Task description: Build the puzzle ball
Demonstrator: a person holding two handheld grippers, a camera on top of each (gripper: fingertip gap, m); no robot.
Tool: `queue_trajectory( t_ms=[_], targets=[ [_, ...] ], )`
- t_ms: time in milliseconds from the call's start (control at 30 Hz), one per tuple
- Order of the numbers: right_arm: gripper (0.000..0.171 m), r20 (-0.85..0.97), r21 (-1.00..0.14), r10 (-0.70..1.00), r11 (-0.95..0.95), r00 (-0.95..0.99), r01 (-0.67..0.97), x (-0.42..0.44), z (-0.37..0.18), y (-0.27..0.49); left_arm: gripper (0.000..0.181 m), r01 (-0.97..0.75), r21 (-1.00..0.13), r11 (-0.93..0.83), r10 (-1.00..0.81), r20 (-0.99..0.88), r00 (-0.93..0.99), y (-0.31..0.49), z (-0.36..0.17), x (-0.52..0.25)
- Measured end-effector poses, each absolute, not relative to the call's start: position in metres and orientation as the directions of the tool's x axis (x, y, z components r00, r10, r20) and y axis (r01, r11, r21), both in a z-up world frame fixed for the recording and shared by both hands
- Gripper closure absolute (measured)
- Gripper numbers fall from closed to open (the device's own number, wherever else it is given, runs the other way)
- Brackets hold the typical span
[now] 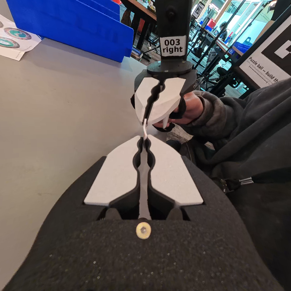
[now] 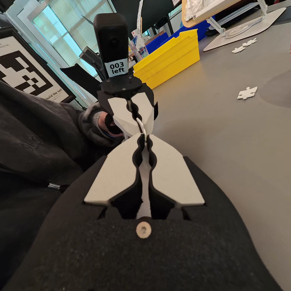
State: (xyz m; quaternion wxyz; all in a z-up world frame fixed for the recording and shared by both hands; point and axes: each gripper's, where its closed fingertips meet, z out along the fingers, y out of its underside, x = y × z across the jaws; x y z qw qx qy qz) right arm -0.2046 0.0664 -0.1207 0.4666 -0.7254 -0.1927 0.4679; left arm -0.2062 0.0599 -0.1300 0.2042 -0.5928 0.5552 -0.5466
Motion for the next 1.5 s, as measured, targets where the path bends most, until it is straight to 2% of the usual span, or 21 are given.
queue_trajectory(
  t_ms=[400,600,667,800,867,1000,1267,1367,1500],
  targets=[
    [0.169,-0.438,-0.868,0.723,-0.495,0.535,-0.041,-0.209,-0.137,0.069,0.179,-0.462,-0.855,-0.234,-0.916,0.353,-0.191,0.069,-0.138,-0.211],
    [0.145,-0.170,-0.965,0.793,-0.253,0.584,0.063,-0.179,-0.093,0.087,0.179,-0.465,-0.828,-0.314,-0.892,0.425,-0.155,0.082,-0.140,-0.215],
    [0.144,-0.077,-0.979,0.831,-0.167,0.551,0.116,-0.178,-0.079,0.089,0.179,-0.460,-0.820,-0.341,-0.878,0.453,-0.157,0.083,-0.140,-0.216],
    [0.143,-0.116,-0.912,0.905,-0.260,0.409,0.318,-0.194,-0.096,0.081,0.179,-0.458,-0.822,-0.339,-0.880,0.449,-0.153,0.085,-0.141,-0.217],
    [0.144,-0.133,-0.874,0.919,-0.286,0.371,0.394,-0.201,-0.106,0.083,0.179,-0.459,-0.828,-0.322,-0.890,0.430,-0.153,0.084,-0.141,-0.218],
    [0.159,-0.168,-0.833,0.930,-0.311,0.328,0.458,-0.210,-0.116,0.089,0.179,-0.458,-0.843,-0.282,-0.909,0.387,-0.152,0.081,-0.140,-0.219],
    [0.161,-0.184,-0.787,0.934,-0.327,0.307,0.523,-0.216,-0.131,0.090,0.179,-0.459,-0.851,-0.254,-0.927,0.350,-0.136,0.084,-0.141,-0.222],
    [0.169,-0.176,-0.778,0.940,-0.316,0.294,0.543,-0.220,-0.135,0.089,0.179,-0.457,-0.852,-0.256,-0.927,0.351,-0.135,0.084,-0.141,-0.221],
    [0.169,-0.148,-0.779,0.942,-0.298,0.301,0.552,-0.220,-0.135,0.092,0.179,-0.460,-0.857,-0.233,-0.939,0.322,-0.124,0.088,-0.141,-0.222]
  ],
)
